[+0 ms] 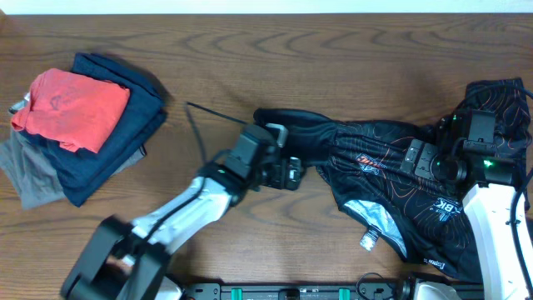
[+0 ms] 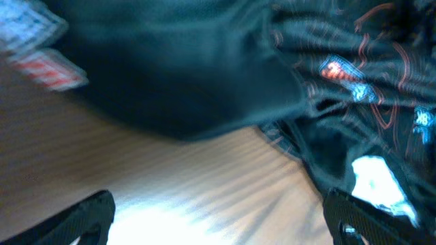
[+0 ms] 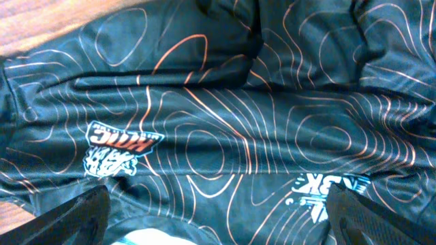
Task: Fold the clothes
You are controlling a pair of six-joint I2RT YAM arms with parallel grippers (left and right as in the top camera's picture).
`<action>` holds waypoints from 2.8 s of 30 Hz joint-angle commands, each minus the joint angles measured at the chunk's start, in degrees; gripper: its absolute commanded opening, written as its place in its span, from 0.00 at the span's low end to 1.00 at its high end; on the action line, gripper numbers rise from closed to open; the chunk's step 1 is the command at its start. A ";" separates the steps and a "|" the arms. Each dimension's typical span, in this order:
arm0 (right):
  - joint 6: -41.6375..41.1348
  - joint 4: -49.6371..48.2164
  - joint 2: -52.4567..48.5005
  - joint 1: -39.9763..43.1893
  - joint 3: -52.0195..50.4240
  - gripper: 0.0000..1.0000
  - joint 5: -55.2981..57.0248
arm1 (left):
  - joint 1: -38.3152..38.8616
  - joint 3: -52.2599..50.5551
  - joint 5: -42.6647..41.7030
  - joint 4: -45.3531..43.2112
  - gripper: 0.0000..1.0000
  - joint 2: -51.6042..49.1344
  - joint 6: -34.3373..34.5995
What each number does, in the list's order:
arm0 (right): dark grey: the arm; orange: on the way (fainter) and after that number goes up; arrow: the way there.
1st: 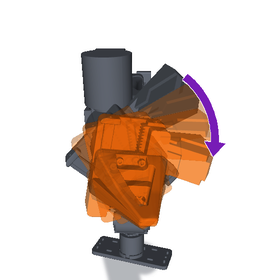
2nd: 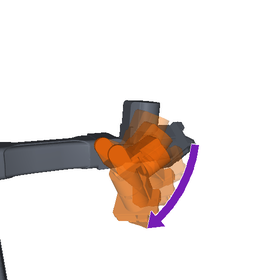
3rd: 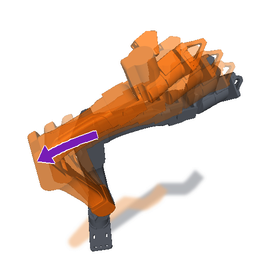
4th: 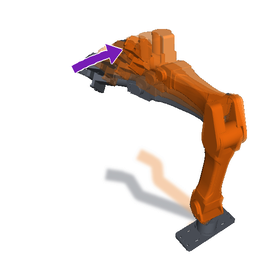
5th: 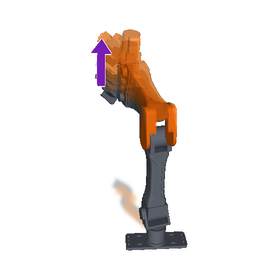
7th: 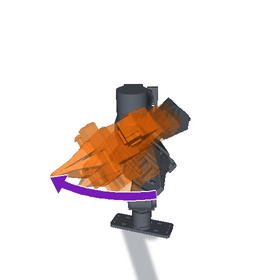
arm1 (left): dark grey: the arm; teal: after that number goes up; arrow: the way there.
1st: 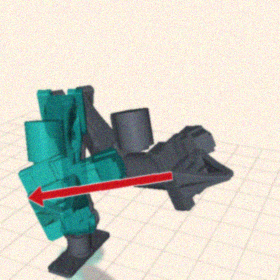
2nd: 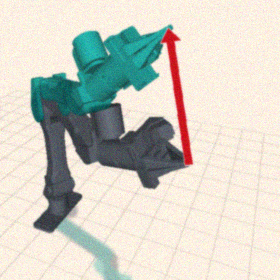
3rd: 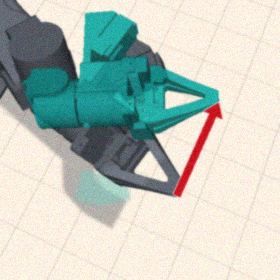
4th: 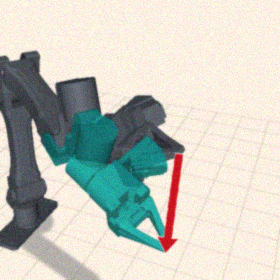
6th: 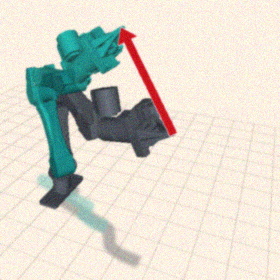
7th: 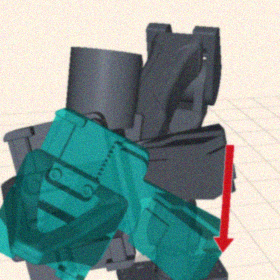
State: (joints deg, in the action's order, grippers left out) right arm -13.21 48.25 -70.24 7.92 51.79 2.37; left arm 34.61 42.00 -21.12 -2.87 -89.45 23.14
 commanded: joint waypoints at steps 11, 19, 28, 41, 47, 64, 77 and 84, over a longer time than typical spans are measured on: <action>-0.68 0.20 0.59 0.59 0.48 0.99 -1.31 | 8.22 2.21 1.49 -25.88 0.94 -19.50 19.10; -0.70 0.20 0.59 0.59 0.48 0.99 -1.31 | 7.80 5.79 9.38 -27.89 0.11 -21.66 18.69; -0.70 0.20 0.59 0.59 0.48 0.99 -1.29 | -5.46 9.60 9.99 -22.38 0.06 -14.16 9.46; -0.70 0.02 0.59 0.59 0.48 0.99 -1.31 | -28.09 24.50 -1.99 2.47 0.98 -10.82 4.92; -0.68 0.24 0.59 0.59 0.48 0.99 -1.31 | -27.26 24.46 -7.17 33.70 0.98 -10.84 4.94; -0.68 0.52 0.59 0.59 0.26 0.99 -1.31 | -11.06 16.09 -6.29 47.08 0.98 -10.86 14.75; -0.68 0.85 0.59 0.59 0.26 0.99 -1.31 | 1.70 5.49 4.11 26.08 0.81 -10.93 29.92; -0.68 0.85 0.59 0.59 0.26 0.99 -1.31 | 0.24 5.49 5.77 28.50 0.19 -10.84 27.63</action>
State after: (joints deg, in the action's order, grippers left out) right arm -13.21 49.04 -70.22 7.92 51.77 1.06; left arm 35.70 49.50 -18.90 24.10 -97.73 52.60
